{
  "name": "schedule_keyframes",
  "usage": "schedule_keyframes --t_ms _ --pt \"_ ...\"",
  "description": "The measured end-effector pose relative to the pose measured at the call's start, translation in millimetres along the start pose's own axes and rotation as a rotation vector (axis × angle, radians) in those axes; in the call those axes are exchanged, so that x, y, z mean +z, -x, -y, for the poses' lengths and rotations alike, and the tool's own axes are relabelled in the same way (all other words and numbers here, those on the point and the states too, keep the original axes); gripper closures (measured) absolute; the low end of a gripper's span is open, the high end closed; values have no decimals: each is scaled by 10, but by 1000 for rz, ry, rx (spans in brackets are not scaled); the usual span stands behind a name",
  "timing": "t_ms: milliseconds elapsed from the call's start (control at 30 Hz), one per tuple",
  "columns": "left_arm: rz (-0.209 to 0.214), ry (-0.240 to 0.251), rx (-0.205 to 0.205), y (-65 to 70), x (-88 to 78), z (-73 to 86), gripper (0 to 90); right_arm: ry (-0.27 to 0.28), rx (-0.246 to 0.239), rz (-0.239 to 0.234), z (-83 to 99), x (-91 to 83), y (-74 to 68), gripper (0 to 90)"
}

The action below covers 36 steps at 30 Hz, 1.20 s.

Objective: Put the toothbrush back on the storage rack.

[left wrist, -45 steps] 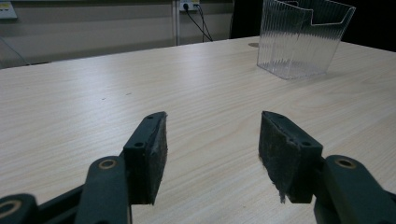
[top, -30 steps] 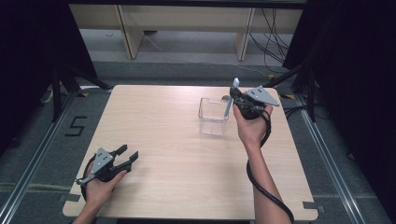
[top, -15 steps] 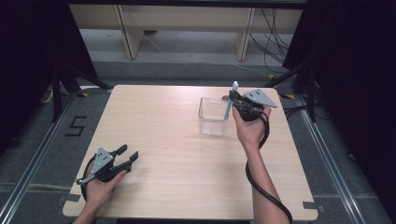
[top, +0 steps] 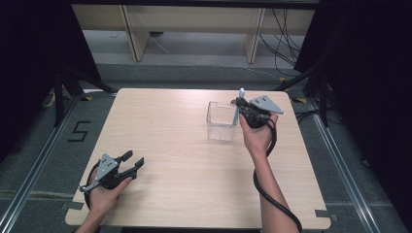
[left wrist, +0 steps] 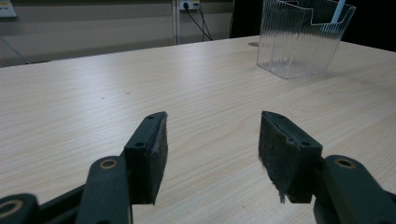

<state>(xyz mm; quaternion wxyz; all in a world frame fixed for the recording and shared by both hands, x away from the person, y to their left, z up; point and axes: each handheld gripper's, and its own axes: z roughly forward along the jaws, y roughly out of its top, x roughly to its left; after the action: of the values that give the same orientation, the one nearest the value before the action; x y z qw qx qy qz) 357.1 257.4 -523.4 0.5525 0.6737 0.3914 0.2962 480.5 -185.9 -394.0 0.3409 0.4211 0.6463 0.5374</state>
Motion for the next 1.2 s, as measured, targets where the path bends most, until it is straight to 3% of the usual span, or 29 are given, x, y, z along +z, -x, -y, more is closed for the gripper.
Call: schedule_keyframes --t_ms 67,233,267,533,733,833,1200 --pt "0 0 -2 3 -3 1 422 -10 16 13 20 1 -9 841" --pt "2 -4 5 10 -1 0 422 -18 -5 9 56 31 17 841" --pt "1 -1 3 10 1 1 422 -23 16 17 69 25 1 841" --pt "2 -1 1 7 -1 1 423 -27 3 9 159 23 -3 841" --pt "2 -2 1 10 -3 1 423 -34 32 16 253 11 -17 840" --pt "3 -3 1 10 -2 0 423 -20 10 17 291 18 -6 840" --pt "3 -2 0 7 -1 1 423 -25 16 11 380 15 -45 840"
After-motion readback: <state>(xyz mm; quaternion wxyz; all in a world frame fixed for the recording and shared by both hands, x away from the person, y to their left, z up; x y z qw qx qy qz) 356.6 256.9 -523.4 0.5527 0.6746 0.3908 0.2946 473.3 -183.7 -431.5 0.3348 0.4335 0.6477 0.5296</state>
